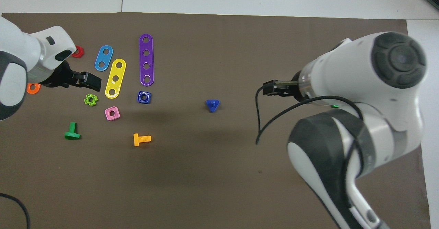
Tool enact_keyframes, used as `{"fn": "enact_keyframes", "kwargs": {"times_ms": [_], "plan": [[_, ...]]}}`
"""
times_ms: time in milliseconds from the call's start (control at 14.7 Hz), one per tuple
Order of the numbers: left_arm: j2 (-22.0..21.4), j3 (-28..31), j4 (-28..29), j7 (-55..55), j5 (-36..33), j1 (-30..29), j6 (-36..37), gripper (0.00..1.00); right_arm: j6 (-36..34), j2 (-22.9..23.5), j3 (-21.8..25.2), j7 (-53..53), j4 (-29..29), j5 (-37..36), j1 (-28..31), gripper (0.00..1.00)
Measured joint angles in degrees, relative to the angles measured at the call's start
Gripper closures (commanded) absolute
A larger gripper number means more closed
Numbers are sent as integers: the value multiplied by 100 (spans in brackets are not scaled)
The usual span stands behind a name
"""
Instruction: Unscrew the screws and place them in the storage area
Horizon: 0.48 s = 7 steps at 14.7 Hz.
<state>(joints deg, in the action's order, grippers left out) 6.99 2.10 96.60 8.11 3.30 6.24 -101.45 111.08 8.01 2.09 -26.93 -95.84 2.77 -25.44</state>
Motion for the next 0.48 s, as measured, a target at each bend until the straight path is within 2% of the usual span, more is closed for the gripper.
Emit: {"fn": "enact_keyframes", "kwargs": {"times_ms": [272, 476], "plan": [[-450, 26, 19, 364, -33, -408, 241, 0, 515, 1321, -3, -818, 797, -9, -701, 0], [-725, 25, 16, 348, -64, -440, 397, 0, 886, 2024, 0, -848, 1024, -22, -916, 0]]}}
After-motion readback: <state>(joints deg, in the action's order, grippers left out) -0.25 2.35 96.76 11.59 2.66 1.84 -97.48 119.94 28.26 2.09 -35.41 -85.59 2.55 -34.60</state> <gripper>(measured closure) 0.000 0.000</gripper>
